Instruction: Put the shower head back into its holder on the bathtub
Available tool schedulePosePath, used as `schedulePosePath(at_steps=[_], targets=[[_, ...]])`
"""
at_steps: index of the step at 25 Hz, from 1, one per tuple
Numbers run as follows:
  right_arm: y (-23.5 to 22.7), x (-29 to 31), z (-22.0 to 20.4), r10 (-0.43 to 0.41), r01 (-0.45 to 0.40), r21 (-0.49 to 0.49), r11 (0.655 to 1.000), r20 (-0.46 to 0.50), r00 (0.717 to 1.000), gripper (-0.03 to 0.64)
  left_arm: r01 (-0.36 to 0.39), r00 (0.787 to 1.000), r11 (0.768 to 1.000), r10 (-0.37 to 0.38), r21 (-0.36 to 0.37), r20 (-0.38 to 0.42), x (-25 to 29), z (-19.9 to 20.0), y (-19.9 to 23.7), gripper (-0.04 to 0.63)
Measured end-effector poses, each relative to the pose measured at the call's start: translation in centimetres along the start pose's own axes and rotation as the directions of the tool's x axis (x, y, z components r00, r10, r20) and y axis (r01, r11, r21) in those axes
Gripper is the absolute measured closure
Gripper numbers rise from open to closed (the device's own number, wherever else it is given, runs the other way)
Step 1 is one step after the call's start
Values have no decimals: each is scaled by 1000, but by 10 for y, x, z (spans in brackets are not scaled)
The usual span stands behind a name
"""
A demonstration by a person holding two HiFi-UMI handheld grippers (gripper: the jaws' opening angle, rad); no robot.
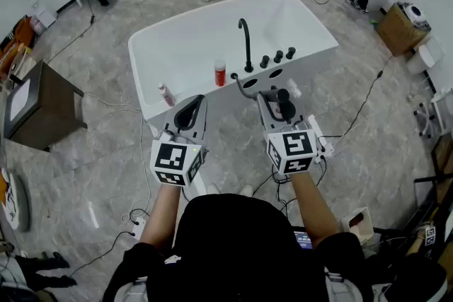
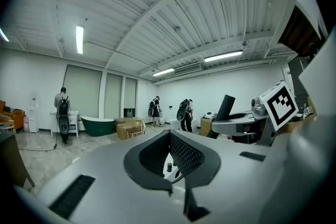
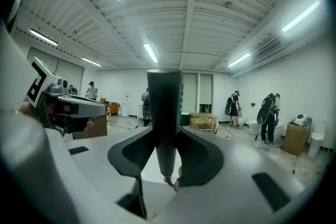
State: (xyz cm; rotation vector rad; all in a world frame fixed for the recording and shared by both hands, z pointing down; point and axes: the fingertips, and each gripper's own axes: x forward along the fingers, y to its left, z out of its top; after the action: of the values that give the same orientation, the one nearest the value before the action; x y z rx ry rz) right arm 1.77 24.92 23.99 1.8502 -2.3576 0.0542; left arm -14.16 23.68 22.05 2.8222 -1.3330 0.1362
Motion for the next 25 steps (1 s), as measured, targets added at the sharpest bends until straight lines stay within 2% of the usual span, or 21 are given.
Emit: schedulePosePath(at_steps=[6, 17, 25], targets=[[-18, -11, -5, 3, -3, 10, 1000, 6, 1000, 480, -6, 1000, 1000, 6, -2, -6, 9, -1, -20, 581], [-41, -27, -27, 75, -75, 14, 997, -7, 997, 480, -25, 1000, 1000, 25, -1, -19, 20, -9, -61, 580], [-47, -21, -30, 103, -103, 22, 994, -6, 995, 480, -40, 999, 998, 38, -45, -33, 27, -14, -66, 580]])
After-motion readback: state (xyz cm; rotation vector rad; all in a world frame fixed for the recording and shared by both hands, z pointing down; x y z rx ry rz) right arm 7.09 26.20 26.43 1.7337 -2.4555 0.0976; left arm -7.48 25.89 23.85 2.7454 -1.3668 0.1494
